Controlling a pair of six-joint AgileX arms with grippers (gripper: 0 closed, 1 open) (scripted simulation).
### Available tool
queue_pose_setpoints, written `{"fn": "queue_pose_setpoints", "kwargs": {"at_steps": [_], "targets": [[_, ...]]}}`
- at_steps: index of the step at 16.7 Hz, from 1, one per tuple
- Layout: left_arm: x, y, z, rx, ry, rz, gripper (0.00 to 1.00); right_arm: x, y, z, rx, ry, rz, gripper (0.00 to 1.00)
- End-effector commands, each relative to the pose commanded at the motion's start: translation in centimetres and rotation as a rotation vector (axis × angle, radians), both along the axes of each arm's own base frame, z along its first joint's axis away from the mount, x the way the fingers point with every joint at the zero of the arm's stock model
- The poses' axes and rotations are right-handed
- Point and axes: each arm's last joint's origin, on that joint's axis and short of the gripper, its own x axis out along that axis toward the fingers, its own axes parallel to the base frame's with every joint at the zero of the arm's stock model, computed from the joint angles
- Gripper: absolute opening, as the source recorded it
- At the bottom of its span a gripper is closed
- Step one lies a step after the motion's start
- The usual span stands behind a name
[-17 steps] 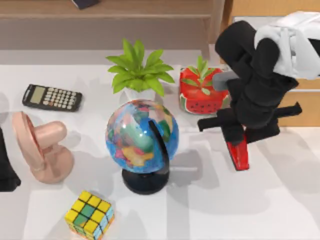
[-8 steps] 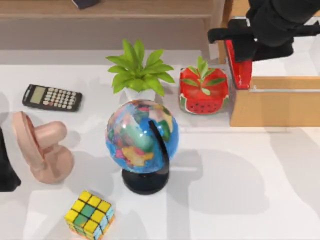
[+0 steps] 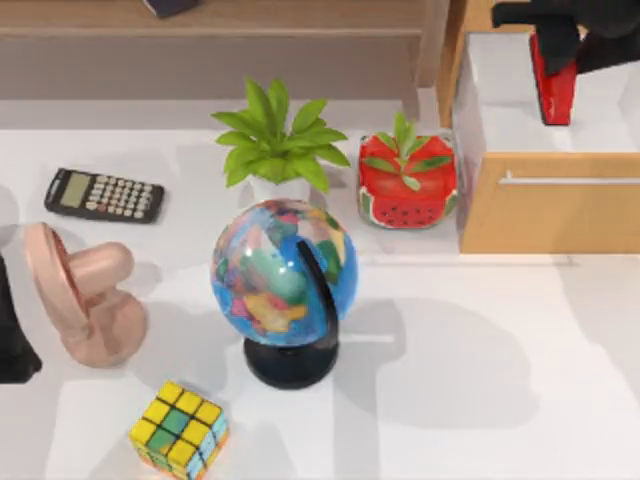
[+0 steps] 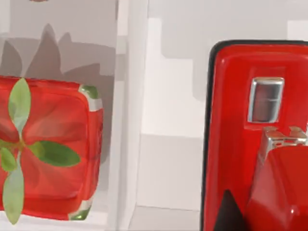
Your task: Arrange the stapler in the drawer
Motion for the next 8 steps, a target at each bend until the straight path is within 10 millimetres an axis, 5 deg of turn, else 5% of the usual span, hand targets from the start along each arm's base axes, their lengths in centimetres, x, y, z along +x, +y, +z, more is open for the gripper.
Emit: {"fn": "queue_pose_setpoints", "kwargs": {"at_steps": [4, 8], "targets": [[0.0, 0.0, 0.0, 0.000, 0.000, 0.000, 1.00, 3.0, -2.6, -5.3, -0.055, 0.153, -0.042, 0.00], [0.0, 0.0, 0.0, 0.000, 0.000, 0.000, 1.00, 4.1, -3.1, -10.0, -0.084, 0.292, -0.042, 0.00]]}}
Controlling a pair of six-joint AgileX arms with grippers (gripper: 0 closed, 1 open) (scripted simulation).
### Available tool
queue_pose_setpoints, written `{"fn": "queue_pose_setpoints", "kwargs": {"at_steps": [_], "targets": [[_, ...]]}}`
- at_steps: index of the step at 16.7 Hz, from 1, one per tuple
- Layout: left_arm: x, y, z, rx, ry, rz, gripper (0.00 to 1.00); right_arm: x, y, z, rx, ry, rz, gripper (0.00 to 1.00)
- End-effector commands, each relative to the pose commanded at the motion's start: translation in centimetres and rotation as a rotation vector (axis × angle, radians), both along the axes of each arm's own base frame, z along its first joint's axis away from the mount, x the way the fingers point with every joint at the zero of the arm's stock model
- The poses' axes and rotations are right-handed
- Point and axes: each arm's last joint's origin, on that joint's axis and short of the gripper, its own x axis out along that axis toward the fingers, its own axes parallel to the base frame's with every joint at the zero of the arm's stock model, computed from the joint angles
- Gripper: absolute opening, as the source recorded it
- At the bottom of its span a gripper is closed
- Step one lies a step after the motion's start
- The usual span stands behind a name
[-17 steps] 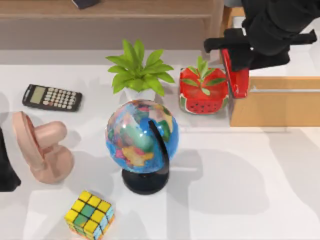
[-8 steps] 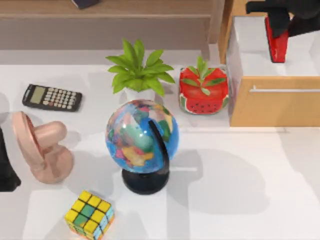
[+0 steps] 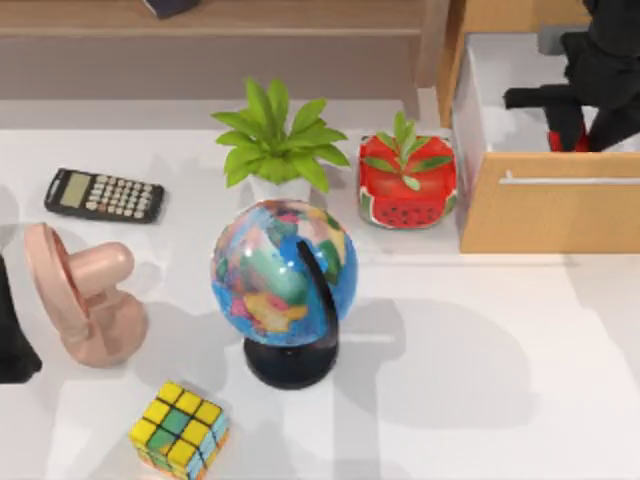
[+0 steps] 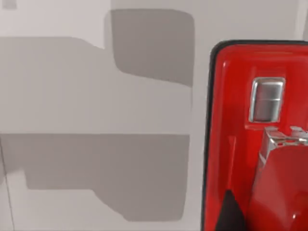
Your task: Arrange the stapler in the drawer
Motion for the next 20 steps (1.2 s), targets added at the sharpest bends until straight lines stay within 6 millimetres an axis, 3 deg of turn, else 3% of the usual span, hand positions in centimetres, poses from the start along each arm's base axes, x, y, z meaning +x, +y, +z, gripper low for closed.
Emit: {"fn": "queue_pose_setpoints", "kwargs": {"at_steps": [2, 16, 20], "targets": [[0.0, 0.0, 0.0, 0.000, 0.000, 0.000, 1.00, 0.1, 0.1, -1.0, -0.003, 0.030, 0.003, 0.00], [0.0, 0.0, 0.0, 0.000, 0.000, 0.000, 1.00, 0.1, 0.1, -2.0, -0.003, 0.031, 0.003, 0.00], [0.0, 0.0, 0.0, 0.000, 0.000, 0.000, 1.00, 0.1, 0.1, -2.0, -0.003, 0.031, 0.003, 0.30]]}}
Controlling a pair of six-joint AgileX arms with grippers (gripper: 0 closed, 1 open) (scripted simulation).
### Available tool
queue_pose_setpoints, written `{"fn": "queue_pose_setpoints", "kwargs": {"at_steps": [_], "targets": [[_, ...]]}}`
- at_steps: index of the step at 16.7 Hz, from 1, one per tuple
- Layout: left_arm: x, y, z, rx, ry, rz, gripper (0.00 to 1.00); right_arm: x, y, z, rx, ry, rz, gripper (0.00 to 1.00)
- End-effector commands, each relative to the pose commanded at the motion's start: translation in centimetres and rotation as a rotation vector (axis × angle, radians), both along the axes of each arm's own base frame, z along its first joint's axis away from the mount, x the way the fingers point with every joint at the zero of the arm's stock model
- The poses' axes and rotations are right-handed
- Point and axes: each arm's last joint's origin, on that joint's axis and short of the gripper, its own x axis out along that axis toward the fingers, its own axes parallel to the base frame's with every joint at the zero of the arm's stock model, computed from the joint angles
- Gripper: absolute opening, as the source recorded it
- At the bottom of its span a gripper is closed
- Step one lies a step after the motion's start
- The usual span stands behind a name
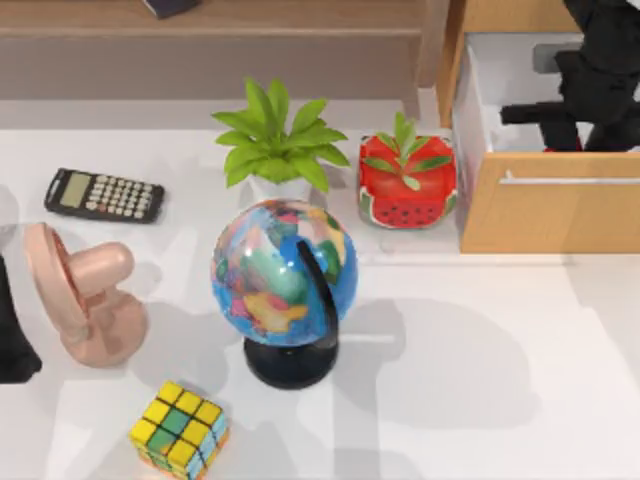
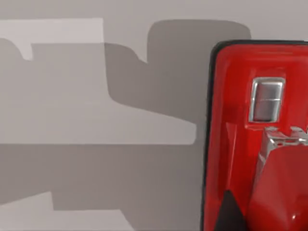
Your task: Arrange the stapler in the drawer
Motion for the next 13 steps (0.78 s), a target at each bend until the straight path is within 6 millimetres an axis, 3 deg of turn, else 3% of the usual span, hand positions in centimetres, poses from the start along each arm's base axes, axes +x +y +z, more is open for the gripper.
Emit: {"fn": "queue_pose_setpoints", "kwargs": {"at_steps": [9, 13], "targets": [[0.00, 0.00, 0.00, 0.000, 0.000, 0.000, 1.00, 0.00, 0.00, 0.00, 0.000, 0.000, 0.000, 0.98], [0.00, 0.00, 0.00, 0.000, 0.000, 0.000, 1.00, 0.00, 0.00, 0.00, 0.000, 0.000, 0.000, 1.00]]}}
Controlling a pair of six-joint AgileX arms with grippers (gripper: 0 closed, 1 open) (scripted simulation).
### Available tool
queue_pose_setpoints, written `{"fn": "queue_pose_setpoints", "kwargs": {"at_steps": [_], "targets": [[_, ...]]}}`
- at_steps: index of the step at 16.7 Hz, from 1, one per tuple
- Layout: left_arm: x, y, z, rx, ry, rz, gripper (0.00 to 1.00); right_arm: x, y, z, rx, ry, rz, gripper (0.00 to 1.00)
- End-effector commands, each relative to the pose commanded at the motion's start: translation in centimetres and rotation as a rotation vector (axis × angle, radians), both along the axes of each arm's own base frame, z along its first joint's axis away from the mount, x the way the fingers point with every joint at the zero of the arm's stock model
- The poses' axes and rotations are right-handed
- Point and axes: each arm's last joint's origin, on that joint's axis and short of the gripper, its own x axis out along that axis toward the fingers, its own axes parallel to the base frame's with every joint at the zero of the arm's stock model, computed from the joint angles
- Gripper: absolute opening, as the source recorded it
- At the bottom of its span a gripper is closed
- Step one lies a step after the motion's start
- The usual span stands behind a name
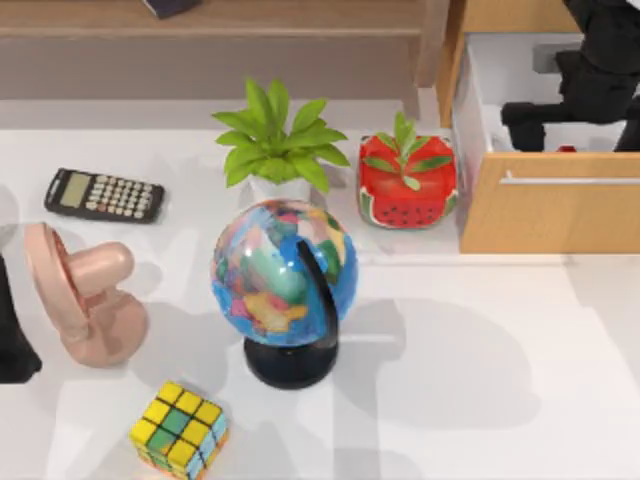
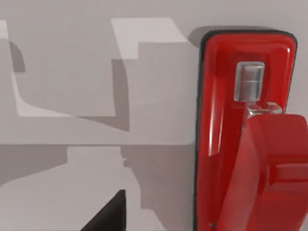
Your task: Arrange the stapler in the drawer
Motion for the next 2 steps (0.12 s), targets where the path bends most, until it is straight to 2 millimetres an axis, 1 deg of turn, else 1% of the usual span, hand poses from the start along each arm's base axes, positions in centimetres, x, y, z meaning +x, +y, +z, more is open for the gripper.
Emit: {"fn": "queue_pose_setpoints", "kwargs": {"at_steps": [2], "targets": [[0.00, 0.00, 0.00, 0.000, 0.000, 0.000, 1.00, 0.00, 0.00, 0.00, 0.000, 0.000, 0.000, 1.00]]}}
